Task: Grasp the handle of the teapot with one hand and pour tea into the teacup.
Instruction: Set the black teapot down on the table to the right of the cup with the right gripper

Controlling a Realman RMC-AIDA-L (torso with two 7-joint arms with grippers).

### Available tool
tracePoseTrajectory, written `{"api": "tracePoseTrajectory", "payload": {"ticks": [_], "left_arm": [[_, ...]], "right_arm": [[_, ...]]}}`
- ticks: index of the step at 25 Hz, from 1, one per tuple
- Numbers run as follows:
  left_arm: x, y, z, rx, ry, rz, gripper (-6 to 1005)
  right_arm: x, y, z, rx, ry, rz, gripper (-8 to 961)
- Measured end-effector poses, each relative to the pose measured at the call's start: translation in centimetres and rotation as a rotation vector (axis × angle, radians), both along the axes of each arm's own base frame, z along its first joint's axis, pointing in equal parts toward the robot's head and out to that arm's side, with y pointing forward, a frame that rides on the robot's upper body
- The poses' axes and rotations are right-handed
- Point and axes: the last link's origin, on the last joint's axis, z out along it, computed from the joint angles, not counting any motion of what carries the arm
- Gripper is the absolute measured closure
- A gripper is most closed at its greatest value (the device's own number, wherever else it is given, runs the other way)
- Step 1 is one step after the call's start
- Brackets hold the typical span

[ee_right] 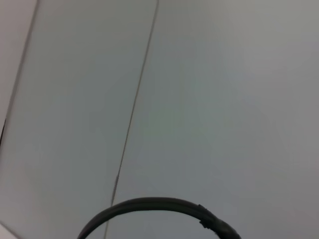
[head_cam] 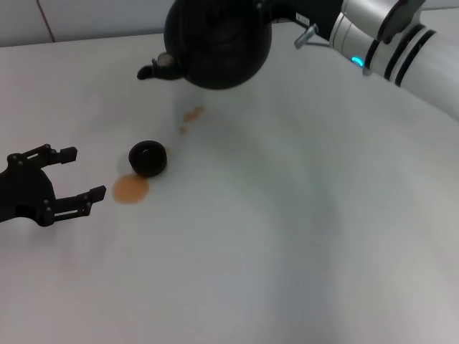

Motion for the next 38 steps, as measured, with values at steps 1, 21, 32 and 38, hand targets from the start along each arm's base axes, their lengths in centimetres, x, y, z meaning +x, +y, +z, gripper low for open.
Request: {"api": "tracePoseTrajectory", "payload": {"ticks": [1,21,32,38], "left_arm": [[0.0,0.0,0.0,0.001,0.000,-0.001,150],[0.8,0.2,0.8,0.028,0.015,-0.037,149],[1.0,0.4,1.0,0.033,0.018,-0.047,149],[1.1,0.4,0.9,0.032,0.016,-0.049,149]], "right_arm": [[0.2,-0.2,-0.2,-0.016,0.011,-0.013,861],[4.6,-1.9,-1.9,-0.130,0.106,-0.218,847],[6.8,-2.3,-2.7,-0.144,0.071,-0.312,839],[6.9,-2.3,-2.7,-0.144,0.065,-0.314,835]]}}
